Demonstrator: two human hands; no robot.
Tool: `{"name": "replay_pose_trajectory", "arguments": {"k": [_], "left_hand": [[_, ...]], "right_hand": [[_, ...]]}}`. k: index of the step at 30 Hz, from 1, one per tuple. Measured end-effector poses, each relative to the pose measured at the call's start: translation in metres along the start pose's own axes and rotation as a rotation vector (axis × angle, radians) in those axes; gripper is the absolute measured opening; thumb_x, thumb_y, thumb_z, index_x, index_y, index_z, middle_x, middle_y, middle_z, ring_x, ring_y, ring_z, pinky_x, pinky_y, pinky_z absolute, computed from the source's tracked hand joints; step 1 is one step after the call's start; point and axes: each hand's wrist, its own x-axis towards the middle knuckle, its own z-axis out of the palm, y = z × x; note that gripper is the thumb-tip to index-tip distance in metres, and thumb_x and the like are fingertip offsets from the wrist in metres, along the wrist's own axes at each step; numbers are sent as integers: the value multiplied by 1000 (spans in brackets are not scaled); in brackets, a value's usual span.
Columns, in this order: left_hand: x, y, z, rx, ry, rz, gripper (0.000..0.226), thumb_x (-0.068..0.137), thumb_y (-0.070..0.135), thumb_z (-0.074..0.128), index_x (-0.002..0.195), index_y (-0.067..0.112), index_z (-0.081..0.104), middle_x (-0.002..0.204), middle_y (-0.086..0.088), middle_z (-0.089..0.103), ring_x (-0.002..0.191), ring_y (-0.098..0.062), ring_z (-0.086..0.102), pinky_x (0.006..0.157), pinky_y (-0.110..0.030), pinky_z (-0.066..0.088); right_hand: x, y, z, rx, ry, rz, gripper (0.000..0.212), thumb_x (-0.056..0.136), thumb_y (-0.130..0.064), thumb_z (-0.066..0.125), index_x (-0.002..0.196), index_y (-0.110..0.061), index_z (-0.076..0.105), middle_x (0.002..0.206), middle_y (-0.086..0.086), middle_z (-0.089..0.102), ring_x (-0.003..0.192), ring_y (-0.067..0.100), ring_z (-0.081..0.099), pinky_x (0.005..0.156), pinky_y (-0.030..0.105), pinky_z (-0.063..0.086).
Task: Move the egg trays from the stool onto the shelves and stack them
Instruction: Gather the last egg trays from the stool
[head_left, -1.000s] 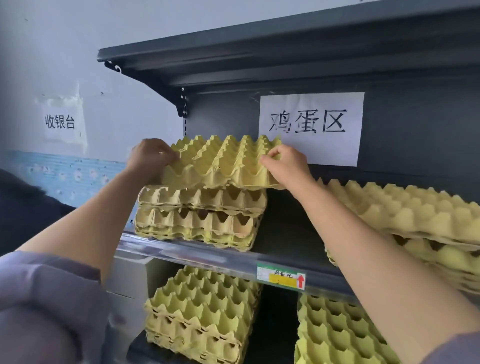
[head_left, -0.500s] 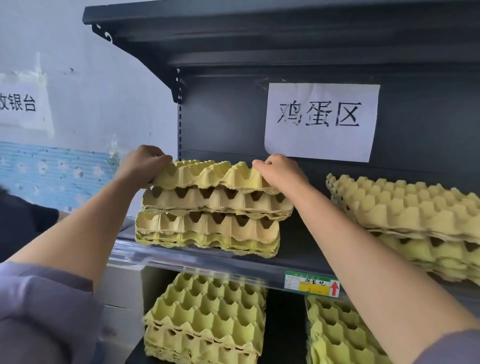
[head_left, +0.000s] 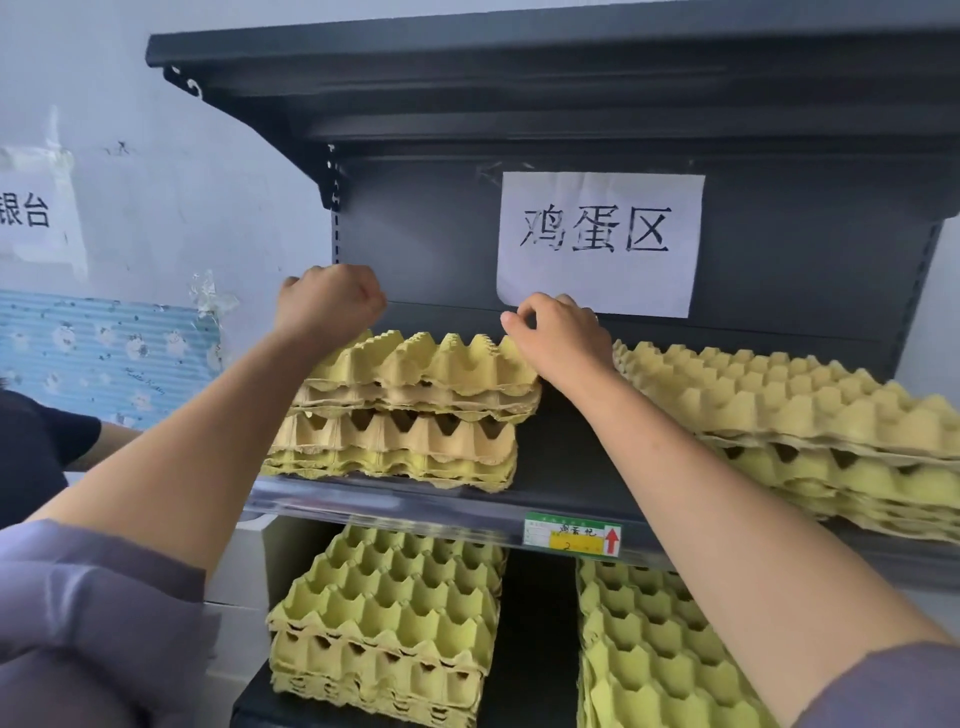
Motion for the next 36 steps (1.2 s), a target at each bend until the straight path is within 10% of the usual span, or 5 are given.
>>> {"name": "replay_pose_trajectory", "arguments": {"k": [26,36], "left_hand": [[-200,501,121,-291,-261,640,24,93,34,43,101,20,61,99,-2,67,90,-29,61,63,-30,44],[-253,688,247,-469,-471,837,24,93,39,43,107,26,57,109,2,64,101,-26,59,81,-34,46]], "right_hand": [[-221,433,-267,-498,55,269,36,95,-40,47,122,-19,58,123,9,58,115,34,51,86,38,43],[-278,611,-289,-600,-43,491,38,96,-40,45,126,-20,55,122,5,60,113,31,54,82,36,43]]}}
